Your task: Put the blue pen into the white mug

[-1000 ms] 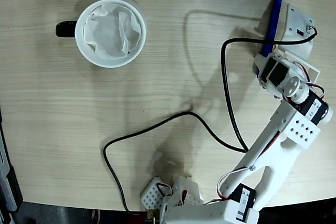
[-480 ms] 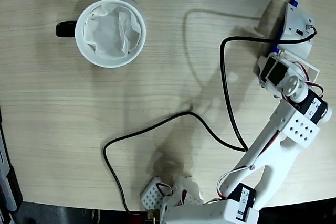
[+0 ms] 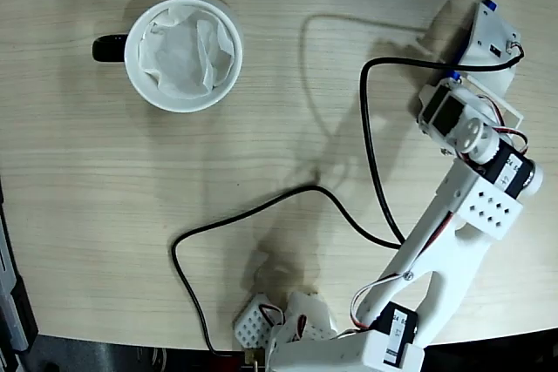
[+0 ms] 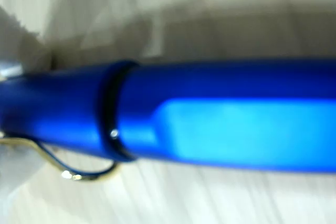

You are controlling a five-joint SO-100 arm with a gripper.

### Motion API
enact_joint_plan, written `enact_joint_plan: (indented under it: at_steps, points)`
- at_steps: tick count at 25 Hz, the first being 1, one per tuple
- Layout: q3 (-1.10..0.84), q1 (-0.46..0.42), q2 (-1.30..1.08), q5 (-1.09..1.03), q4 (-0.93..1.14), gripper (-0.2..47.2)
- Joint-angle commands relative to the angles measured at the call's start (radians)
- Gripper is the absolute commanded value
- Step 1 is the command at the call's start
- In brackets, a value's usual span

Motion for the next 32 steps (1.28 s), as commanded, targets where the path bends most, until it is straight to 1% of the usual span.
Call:
enact_joint_plan:
  at_steps: [1,11,19,26,32]
  points:
    - [0.061,-0.023,0.164,0.091,0.009,0.0]
    - [0.291,-0.109,0.394,0.324,0.009,0.0]
    - [0.543,-0.213,0.641,0.505,0.006,0.0]
    - [0.765,-0.36,0.873,0.755,0.005,0.0]
    - [0.798,-0.535,0.997,1.081,-0.014,0.0]
